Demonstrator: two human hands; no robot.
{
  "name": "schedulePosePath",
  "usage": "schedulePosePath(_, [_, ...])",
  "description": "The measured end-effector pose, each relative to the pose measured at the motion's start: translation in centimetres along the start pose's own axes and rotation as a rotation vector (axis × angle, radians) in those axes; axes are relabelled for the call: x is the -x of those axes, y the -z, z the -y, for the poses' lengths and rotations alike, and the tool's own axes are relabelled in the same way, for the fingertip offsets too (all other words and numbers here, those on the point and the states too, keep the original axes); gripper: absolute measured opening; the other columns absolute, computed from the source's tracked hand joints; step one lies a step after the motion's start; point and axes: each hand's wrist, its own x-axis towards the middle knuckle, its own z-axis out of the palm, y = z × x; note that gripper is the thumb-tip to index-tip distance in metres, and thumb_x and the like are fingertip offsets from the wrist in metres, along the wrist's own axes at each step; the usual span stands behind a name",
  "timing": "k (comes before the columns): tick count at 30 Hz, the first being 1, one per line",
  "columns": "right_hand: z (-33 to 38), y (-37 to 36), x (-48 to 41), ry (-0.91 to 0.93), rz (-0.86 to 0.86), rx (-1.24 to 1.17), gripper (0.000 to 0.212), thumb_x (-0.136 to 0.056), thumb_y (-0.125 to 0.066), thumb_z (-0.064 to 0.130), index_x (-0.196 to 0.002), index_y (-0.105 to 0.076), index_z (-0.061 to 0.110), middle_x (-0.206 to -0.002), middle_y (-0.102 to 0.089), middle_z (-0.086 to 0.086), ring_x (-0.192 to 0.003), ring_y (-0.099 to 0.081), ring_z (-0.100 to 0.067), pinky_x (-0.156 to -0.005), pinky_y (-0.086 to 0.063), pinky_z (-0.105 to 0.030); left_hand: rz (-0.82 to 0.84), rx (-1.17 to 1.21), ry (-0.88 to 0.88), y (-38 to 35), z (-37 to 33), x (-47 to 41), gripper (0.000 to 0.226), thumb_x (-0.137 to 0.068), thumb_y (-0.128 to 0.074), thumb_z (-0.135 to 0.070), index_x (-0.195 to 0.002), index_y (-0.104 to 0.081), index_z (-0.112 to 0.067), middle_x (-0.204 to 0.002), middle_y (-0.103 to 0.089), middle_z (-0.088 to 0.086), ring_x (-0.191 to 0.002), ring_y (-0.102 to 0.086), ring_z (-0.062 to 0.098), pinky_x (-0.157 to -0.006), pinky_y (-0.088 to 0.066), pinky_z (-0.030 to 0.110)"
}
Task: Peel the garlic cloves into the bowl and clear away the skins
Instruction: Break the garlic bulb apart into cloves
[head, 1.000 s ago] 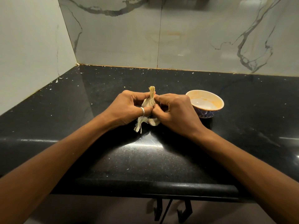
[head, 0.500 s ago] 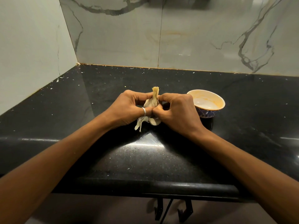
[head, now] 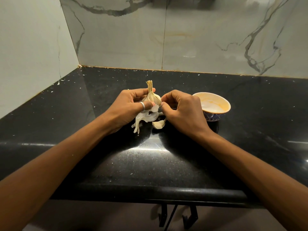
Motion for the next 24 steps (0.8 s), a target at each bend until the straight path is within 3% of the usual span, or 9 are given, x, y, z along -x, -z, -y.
schedulePosePath(4, [-0.14,-0.17,-0.01,0.01,-0.008,-0.017,0.013,-0.091,-0.073,0.021,-0.099,-0.075,0.011,-0.088,-0.075,0.003,-0.081,-0.07,-0.006,-0.077,-0.06,-0.03,0.014,0.005,-0.001,-0.01,-0.06,-0.02,0.036,-0.093,-0.062,0.007,-0.122,-0.066,-0.015,-0.106,-0.077,0.0,-0.097,-0.074,0.011,-0.079,-0.056,0.019])
schedulePosePath(10, [0.05,-0.26,-0.18,0.012,0.062,-0.058,0.036,-0.092,-0.074,0.035,-0.121,-0.071,0.014,-0.108,-0.076,0.003,-0.095,-0.071,-0.006,-0.082,-0.059,-0.029,-0.003,0.046,0.01,0.1,0.26,-0.2,0.039,-0.084,-0.075,-0.009,-0.121,-0.063,-0.003,-0.104,-0.077,0.01,-0.097,-0.075,0.023,-0.084,-0.061,0.031])
schedulePosePath(16, [-0.2,-0.09,-0.24,-0.075,0.121,-0.109,0.037,-0.094,-0.073,0.036,-0.122,-0.068,0.013,-0.105,-0.075,0.003,-0.092,-0.07,-0.007,-0.08,-0.059,-0.032,0.015,0.037,-0.031,0.16,0.41,-0.11,0.041,-0.078,-0.076,-0.019,-0.116,-0.069,-0.006,-0.105,-0.077,0.012,-0.101,-0.073,0.029,-0.093,-0.059,0.039])
schedulePosePath(19, [-0.27,-0.12,-0.34,-0.088,0.121,-0.109,0.037,-0.094,-0.073,0.035,-0.123,-0.065,0.012,-0.108,-0.074,0.003,-0.095,-0.07,-0.009,-0.082,-0.059,-0.031,0.012,0.011,-0.048,0.07,0.39,-0.14,0.042,-0.08,-0.075,-0.02,-0.12,-0.07,-0.008,-0.107,-0.077,0.01,-0.103,-0.073,0.024,-0.094,-0.058,0.038])
schedulePosePath(24, [-0.31,-0.11,-0.4,-0.079,0.135,-0.069,0.037,-0.095,-0.071,0.031,-0.125,-0.062,0.011,-0.114,-0.069,-0.001,-0.101,-0.065,-0.015,-0.087,-0.056,-0.034,0.004,-0.035,-0.065,-0.03,0.75,-0.19,0.035,-0.093,-0.066,-0.006,-0.127,-0.065,-0.001,-0.115,-0.074,0.005,-0.109,-0.07,0.015,-0.093,-0.056,0.027])
